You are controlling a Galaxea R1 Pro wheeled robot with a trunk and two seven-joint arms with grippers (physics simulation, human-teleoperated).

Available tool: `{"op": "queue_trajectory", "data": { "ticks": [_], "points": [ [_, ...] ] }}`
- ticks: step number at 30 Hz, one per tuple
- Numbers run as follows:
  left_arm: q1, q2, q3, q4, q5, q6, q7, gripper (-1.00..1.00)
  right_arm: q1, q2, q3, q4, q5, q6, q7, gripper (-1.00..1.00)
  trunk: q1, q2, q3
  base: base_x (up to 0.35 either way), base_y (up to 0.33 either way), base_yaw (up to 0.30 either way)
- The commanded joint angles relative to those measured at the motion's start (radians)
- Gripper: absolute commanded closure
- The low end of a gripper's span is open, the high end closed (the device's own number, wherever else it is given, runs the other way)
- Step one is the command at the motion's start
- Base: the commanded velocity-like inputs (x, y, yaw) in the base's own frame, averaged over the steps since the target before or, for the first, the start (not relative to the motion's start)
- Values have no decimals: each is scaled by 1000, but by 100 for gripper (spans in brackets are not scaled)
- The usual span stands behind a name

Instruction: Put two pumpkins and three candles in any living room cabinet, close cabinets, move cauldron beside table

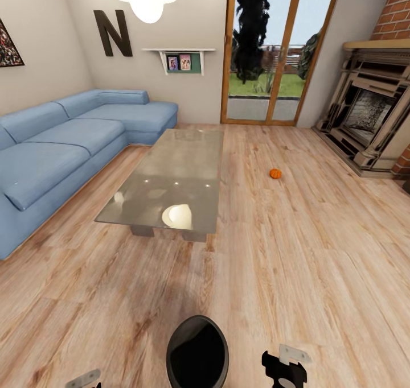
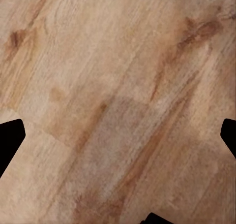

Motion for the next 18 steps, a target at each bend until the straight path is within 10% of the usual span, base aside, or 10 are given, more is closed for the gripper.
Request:
{"op": "queue_trajectory", "data": {
  "ticks": [1,8,10,14,18],
  "points": [
    [0,-4,-3,0,2,-2,3,-100,-1,4,10,1,0,-5,-4,-100,0,0,-1,0,0,0],
    [0,-45,-3,-55,3,36,-1,-100,-1,56,103,2,44,-2,-4,-100,0,0,-1,0,0,0],
    [0,-56,-3,-143,2,151,-1,-100,-1,64,122,0,46,-2,-4,-100,0,0,-1,0,0,0],
    [0,-71,-3,-531,3,585,5,-100,-2,98,149,-23,50,26,-8,-100,0,0,-1,0,0,0],
    [-1,-114,-1,-649,2,732,14,-100,-2,115,154,-181,50,236,-12,-100,0,0,-1,0,0,0]
  ]
}}
